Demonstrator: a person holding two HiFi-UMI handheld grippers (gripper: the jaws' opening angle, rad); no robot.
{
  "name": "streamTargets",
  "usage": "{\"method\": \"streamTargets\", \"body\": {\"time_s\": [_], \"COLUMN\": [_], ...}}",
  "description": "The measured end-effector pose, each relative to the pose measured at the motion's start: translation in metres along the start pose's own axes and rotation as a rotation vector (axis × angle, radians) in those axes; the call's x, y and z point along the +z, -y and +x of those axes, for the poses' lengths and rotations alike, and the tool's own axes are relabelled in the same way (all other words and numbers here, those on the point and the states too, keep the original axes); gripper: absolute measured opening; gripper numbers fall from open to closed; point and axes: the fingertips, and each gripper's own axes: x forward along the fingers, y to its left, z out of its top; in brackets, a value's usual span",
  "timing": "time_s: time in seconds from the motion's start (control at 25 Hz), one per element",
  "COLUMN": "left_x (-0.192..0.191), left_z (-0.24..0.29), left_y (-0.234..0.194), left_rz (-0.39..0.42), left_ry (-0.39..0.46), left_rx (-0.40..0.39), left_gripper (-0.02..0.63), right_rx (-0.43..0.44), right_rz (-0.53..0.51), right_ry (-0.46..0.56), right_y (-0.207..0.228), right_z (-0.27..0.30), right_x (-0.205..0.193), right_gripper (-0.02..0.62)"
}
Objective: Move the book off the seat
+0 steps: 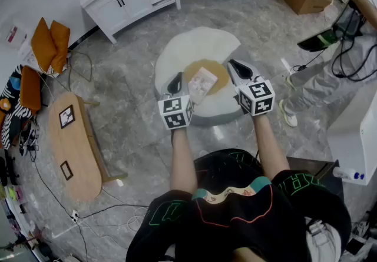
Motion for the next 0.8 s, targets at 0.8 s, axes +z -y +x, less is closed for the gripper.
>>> {"method": "streamTargets", "body": {"time_s": [0.8], "left_x": [-0.122], "left_z": [0.120], "left_y": [-0.029], "left_rz": [-0.045], "left_ry": [-0.358], "left_rx": [-0.057], "left_gripper": [0.011], "right_rx": [-0.004], "right_rz": [0.280], "right_ry": [-0.239], "right_y": [0.059], "right_z": [0.108], "right_x": [-0.135], "right_gripper": [0.031]}}
